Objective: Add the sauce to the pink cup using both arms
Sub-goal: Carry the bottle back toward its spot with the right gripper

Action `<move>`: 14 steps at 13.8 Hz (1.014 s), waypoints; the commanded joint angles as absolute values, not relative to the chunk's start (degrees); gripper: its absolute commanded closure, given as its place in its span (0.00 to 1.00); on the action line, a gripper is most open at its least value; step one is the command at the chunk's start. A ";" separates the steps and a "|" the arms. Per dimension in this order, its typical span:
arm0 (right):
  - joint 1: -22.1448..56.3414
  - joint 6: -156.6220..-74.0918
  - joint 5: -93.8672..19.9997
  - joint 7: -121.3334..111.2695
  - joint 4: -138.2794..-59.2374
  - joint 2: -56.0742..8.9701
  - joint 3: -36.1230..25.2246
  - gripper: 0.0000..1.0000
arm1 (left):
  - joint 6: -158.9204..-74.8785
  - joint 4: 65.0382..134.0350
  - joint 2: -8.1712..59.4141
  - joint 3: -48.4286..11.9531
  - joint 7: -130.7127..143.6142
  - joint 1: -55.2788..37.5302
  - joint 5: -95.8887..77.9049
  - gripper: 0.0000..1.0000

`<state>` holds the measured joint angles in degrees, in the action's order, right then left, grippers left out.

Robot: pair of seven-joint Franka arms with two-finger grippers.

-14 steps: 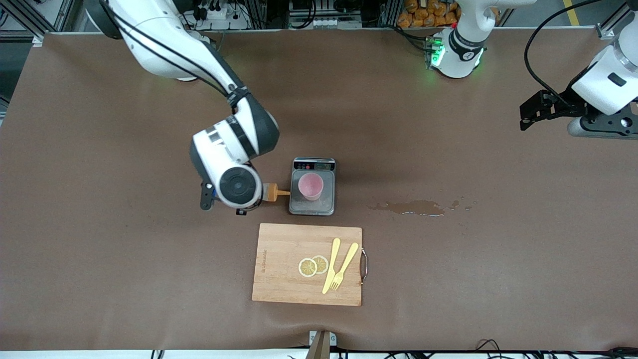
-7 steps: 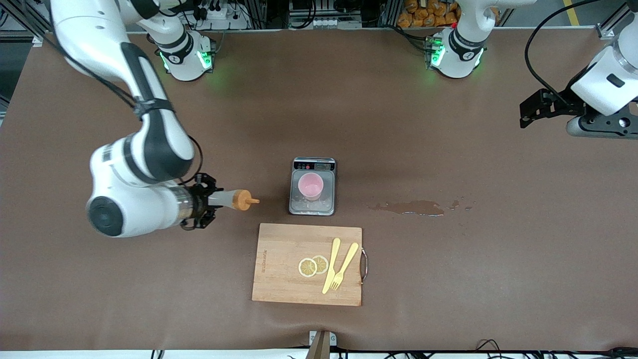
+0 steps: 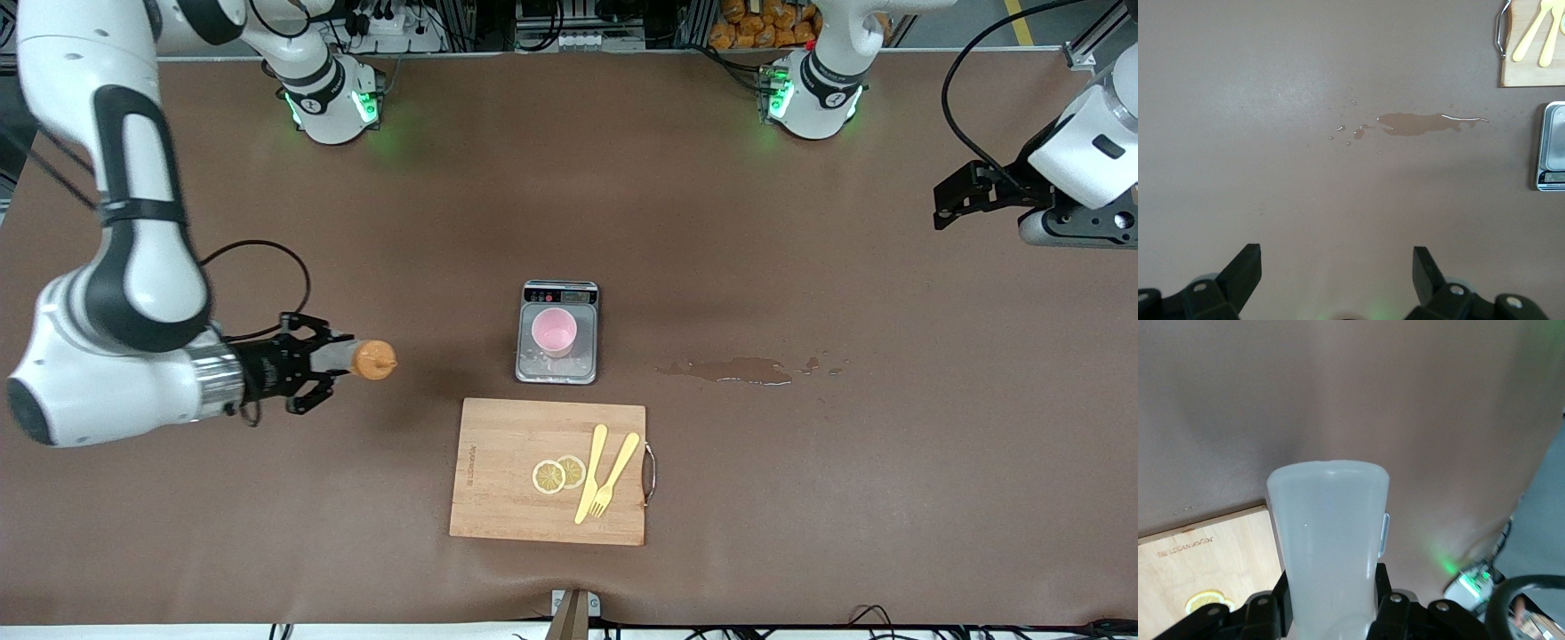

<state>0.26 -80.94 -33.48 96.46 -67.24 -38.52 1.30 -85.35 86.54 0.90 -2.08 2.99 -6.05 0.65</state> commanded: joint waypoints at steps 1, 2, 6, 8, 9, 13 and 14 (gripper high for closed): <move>-7.53 -75.61 -39.71 88.80 -69.08 -37.53 2.37 0.50 | -84.73 86.40 0.70 -2.29 3.34 -5.71 0.00 0.00; -10.08 -73.85 -41.03 85.99 -69.34 -37.70 2.37 0.50 | -84.73 86.40 0.70 -2.29 3.17 -5.71 0.00 0.00; -17.74 -69.53 -44.73 76.06 -71.89 -38.58 2.29 0.50 | -84.38 86.48 0.70 -2.29 2.72 -5.71 0.00 0.00; -21.42 -68.56 -47.01 71.30 -73.99 -39.72 2.29 0.51 | -84.20 86.48 0.70 -2.37 2.72 -5.71 0.09 0.00; -23.27 -68.38 -48.15 69.28 -74.87 -40.77 2.29 0.51 | -84.20 86.48 0.79 -2.37 2.72 -5.80 0.09 0.00; -28.21 -65.83 -48.34 59.70 -75.50 -44.99 2.20 0.51 | -84.11 86.66 0.70 -2.64 2.72 -5.80 0.09 0.00; -29.43 -65.74 -48.25 57.76 -75.59 -46.13 2.20 0.51 | -84.02 86.92 0.79 -2.64 2.81 -5.80 0.09 0.00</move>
<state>-27.33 -67.33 -46.43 60.68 -75.59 -44.93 1.14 -84.84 86.87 0.90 -2.34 2.99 -6.09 0.65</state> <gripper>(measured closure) 0.511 0.000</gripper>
